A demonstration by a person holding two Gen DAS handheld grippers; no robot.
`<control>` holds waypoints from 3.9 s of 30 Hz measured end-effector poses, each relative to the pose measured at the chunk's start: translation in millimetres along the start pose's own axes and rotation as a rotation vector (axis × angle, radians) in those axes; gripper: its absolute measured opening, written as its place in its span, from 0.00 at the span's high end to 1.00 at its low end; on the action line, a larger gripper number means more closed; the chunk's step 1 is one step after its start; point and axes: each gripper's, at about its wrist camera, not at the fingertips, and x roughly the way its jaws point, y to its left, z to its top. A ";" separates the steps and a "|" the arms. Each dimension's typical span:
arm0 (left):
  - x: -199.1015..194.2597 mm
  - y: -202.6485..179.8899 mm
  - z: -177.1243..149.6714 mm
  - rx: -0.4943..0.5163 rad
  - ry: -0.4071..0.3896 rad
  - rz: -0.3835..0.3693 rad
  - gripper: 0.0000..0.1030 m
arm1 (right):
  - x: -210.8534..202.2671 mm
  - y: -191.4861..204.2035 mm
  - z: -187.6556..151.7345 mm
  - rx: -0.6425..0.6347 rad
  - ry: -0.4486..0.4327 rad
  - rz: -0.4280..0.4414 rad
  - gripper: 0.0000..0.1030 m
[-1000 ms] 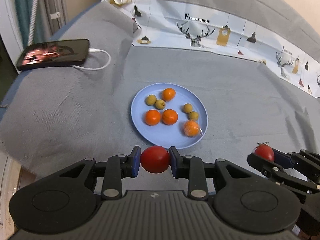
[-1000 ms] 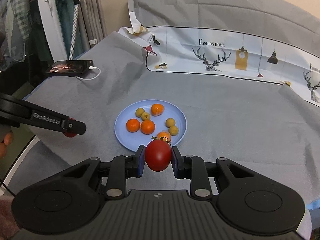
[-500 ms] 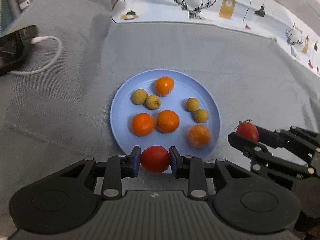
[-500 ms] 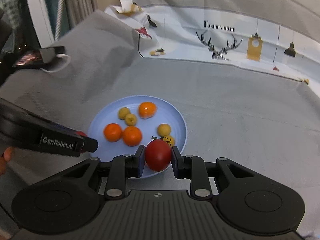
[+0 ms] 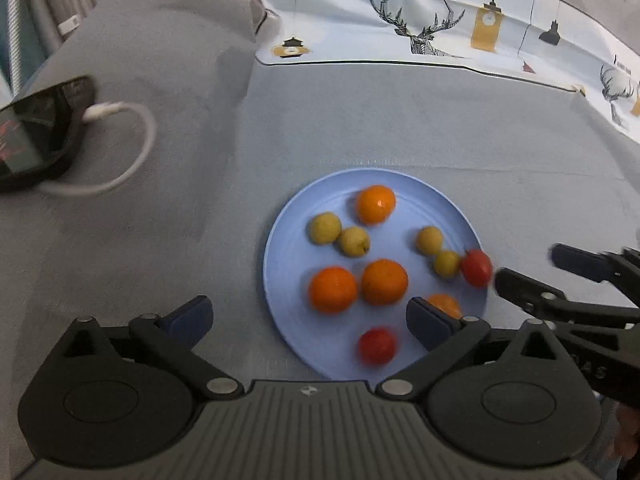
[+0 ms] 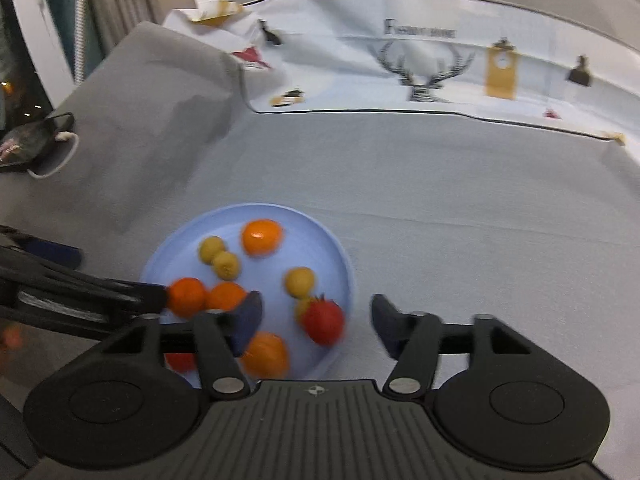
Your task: Organize fruits
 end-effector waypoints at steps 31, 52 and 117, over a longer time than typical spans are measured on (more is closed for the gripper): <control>-170.4 -23.7 -133.2 -0.012 -0.201 0.065 0.00 | -203.8 60.8 -88.5 -0.091 -0.277 -0.092 0.01; -174.5 -31.4 -137.9 0.041 -0.210 0.119 0.00 | -205.7 64.1 -94.0 -0.096 -0.280 -0.093 0.01; -158.1 -33.6 -134.9 0.059 -0.152 0.183 0.00 | -190.0 58.4 -95.6 -0.092 -0.240 -0.065 0.01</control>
